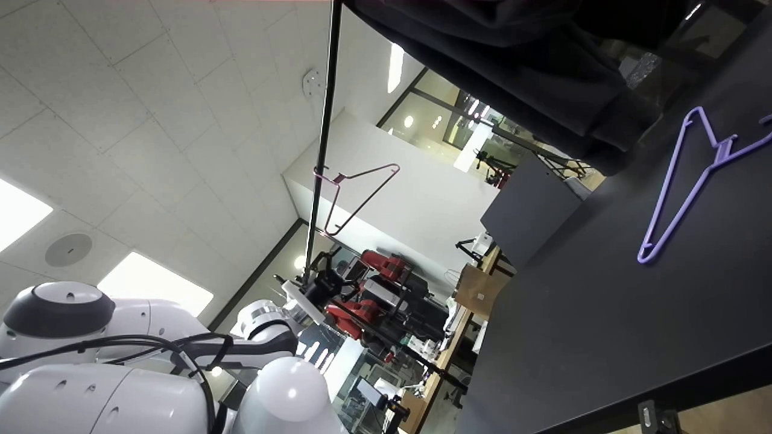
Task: Pick up the pink hanger from the table and place it on the black rail
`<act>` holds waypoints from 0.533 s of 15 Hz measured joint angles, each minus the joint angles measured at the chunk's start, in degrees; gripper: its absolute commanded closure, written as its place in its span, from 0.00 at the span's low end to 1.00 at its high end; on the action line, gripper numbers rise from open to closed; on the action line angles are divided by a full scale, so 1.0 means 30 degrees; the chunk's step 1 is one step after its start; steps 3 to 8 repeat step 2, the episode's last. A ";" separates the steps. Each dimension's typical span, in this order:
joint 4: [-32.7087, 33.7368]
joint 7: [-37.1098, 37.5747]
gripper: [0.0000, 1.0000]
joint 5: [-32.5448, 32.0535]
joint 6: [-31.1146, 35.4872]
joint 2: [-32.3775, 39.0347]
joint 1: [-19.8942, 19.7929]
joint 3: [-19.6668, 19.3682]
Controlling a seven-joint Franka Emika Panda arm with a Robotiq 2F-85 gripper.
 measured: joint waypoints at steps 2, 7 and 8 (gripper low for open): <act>-0.0026 -0.1187 0.00 0.0420 -0.0001 -0.0026 -0.0006 -0.0003; -0.0026 -0.1187 0.00 0.0420 -0.0001 -0.0026 -0.0006 -0.0003; -0.0026 -0.1187 0.00 0.0420 -0.0001 -0.0026 -0.0006 -0.0003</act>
